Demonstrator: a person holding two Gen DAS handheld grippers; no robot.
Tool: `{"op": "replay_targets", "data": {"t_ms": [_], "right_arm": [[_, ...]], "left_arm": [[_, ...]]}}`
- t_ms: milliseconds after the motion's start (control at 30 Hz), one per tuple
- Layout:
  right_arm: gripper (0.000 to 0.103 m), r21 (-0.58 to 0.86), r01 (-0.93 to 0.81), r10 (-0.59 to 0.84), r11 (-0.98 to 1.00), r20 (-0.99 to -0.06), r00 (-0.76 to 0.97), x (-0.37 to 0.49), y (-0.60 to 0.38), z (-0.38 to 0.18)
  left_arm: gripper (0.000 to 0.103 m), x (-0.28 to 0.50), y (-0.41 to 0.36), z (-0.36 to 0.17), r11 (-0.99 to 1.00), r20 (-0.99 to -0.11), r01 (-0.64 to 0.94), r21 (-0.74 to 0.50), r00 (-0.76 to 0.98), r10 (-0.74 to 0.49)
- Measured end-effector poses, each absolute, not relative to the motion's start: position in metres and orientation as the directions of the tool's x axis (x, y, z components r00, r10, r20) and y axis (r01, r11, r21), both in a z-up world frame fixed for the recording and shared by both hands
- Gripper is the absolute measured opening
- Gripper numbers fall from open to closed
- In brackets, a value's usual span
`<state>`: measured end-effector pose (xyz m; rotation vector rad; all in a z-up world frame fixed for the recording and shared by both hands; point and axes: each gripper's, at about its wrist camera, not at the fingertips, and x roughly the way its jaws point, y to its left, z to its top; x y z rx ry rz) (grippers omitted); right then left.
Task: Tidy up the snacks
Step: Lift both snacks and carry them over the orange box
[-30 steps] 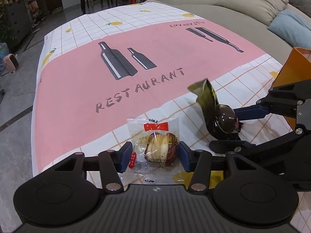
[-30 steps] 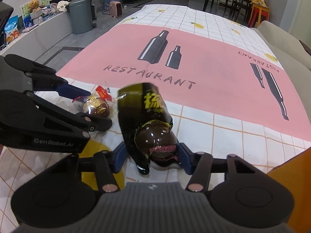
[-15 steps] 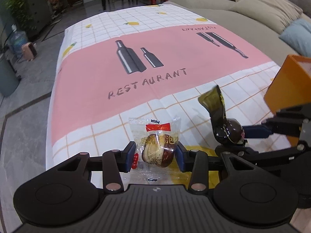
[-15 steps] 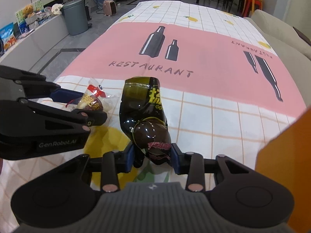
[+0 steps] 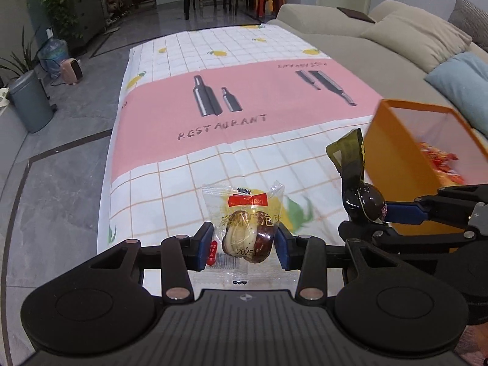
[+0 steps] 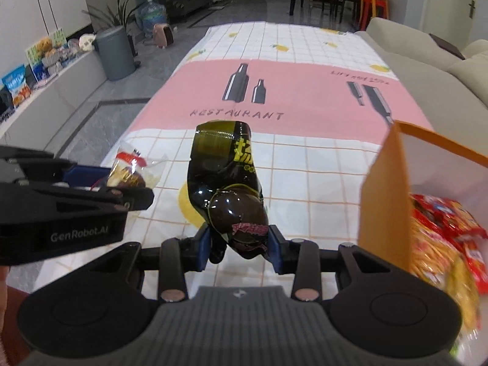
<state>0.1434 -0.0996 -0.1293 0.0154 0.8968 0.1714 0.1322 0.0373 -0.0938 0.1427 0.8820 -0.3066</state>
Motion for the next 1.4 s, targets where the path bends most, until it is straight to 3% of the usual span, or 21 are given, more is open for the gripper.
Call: {"op": "replay_targets", "data": {"t_ms": [533, 900, 1033, 1400], "right_arm": [[0.037, 0.122, -0.059, 0.129, 0.991, -0.727, 0.674, 0.04, -0.157, -0.075], [0.037, -0.151, 0.033, -0.122, 0.988, -0.628, 0.769, 0.004, -0.215, -0.062], [0.037, -0.16, 0.034, -0.134, 0.987, -0.671, 0.729, 0.012, -0.241, -0.07], [0.037, 0.041, 0.057, 0.008, 0.997, -0.875, 0.483, 0.06, -0.318, -0.105]], "left_arm": [[0.047, 0.049, -0.012, -0.043, 0.927, -0.756, 0.375, -0.006, 0.605, -0.25], [0.047, 0.04, -0.088, -0.033, 0.855, -0.741, 0.519, 0.001, 0.575, -0.348], [0.047, 0.048, -0.118, -0.037, 0.82, -0.752, 0.572, -0.017, 0.533, -0.387], [0.047, 0.074, -0.178, -0.06, 0.733, -0.836, 0.677, -0.063, 0.366, -0.41]]}}
